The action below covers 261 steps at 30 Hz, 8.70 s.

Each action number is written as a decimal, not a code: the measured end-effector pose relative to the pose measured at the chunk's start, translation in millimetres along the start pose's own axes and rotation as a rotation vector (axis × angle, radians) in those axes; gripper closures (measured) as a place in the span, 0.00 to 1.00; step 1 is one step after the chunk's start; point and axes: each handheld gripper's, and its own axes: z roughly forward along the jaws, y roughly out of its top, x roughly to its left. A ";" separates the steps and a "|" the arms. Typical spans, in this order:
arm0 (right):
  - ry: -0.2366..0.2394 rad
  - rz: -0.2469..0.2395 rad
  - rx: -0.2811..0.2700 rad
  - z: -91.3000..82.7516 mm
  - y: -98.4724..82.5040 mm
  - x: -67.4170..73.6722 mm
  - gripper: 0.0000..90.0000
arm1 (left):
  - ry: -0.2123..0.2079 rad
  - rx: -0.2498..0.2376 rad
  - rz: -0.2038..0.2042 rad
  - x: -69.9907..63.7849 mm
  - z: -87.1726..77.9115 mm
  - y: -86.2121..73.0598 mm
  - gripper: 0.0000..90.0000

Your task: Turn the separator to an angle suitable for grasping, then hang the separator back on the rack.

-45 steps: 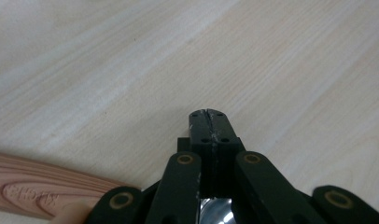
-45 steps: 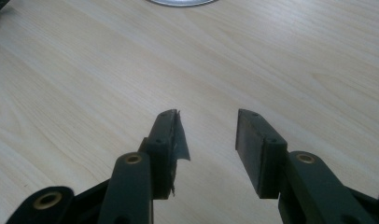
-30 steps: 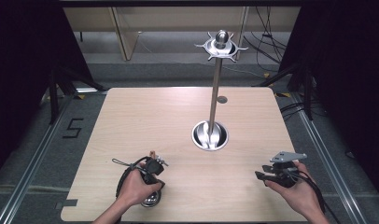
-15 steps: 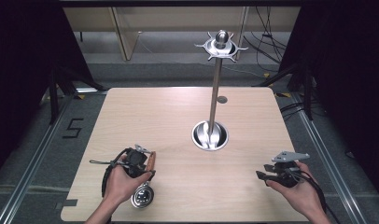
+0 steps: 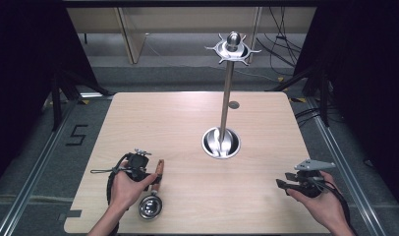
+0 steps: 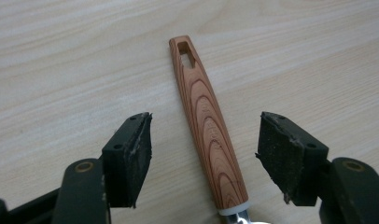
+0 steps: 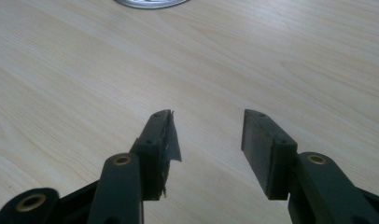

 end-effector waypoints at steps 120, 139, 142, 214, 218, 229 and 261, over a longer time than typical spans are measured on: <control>-0.015 -0.007 -0.032 2.0 -1.5 -9.6 0.58 | -0.195 -0.732 0.266 -20.0 -76.0 15.5 0.75; -0.021 0.010 -0.058 1.9 -0.4 -9.8 0.58 | -0.191 -0.835 0.243 -35.4 -98.8 28.3 0.75; -0.012 0.031 -0.052 1.3 0.2 -8.5 0.58 | -0.194 -0.845 0.245 -36.8 -101.5 30.8 0.75; -0.022 -0.002 -0.069 1.5 0.3 -11.2 0.56 | -0.232 -0.944 0.300 -77.1 -119.5 84.0 0.75; -0.023 -0.002 -0.070 1.5 0.1 -11.5 0.56 | -0.235 -0.948 0.302 -79.9 -120.6 87.1 0.75; -0.026 -0.011 -0.066 1.4 0.0 -12.2 0.56 | -0.229 -0.949 0.304 -84.5 -122.5 94.8 0.75; -0.028 0.039 -0.051 -0.9 -0.3 -9.2 0.56 | -0.230 -0.946 0.316 -96.5 -123.8 115.8 0.75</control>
